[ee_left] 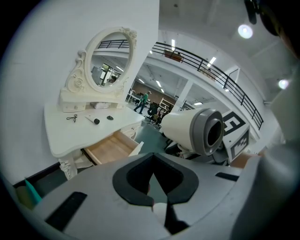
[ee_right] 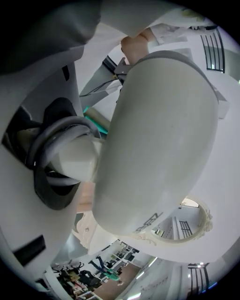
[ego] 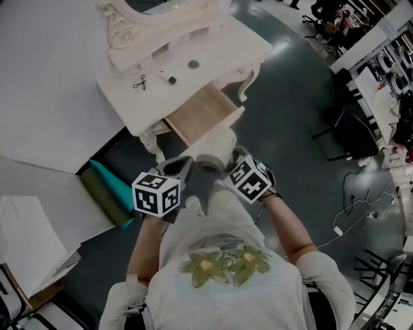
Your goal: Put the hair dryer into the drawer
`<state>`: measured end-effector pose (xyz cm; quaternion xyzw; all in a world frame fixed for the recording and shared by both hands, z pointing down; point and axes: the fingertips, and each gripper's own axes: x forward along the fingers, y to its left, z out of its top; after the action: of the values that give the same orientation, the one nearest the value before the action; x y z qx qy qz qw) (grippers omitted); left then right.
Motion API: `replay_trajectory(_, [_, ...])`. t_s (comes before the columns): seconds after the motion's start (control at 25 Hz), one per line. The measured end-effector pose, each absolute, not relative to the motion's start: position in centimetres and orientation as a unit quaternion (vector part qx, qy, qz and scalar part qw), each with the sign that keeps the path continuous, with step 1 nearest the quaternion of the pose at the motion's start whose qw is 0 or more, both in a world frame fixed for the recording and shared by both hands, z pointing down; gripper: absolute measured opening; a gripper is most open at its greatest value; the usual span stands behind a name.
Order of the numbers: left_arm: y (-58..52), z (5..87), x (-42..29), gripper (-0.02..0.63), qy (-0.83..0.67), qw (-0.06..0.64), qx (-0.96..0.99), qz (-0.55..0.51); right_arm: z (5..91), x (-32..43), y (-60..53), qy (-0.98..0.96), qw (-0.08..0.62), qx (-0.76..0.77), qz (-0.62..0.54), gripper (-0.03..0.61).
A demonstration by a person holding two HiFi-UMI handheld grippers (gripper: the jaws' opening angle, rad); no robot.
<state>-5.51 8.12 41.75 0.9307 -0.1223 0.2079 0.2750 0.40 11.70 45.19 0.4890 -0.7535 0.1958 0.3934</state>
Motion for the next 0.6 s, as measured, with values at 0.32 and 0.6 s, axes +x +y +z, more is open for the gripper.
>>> replay_trajectory(0.32, [6.0,43.5,-3.1,0.009,-0.127,0.280,0.922,0.236,46.8,3.3,8.6,-0.758,0.435,0.457,0.165,0.207])
replay_trajectory(0.6, [3.3,44.5,0.0,0.009,-0.146,0.293,0.913,0.245,48.3,6.8,4.7,-0.766,0.469,0.413,0.150,0.207])
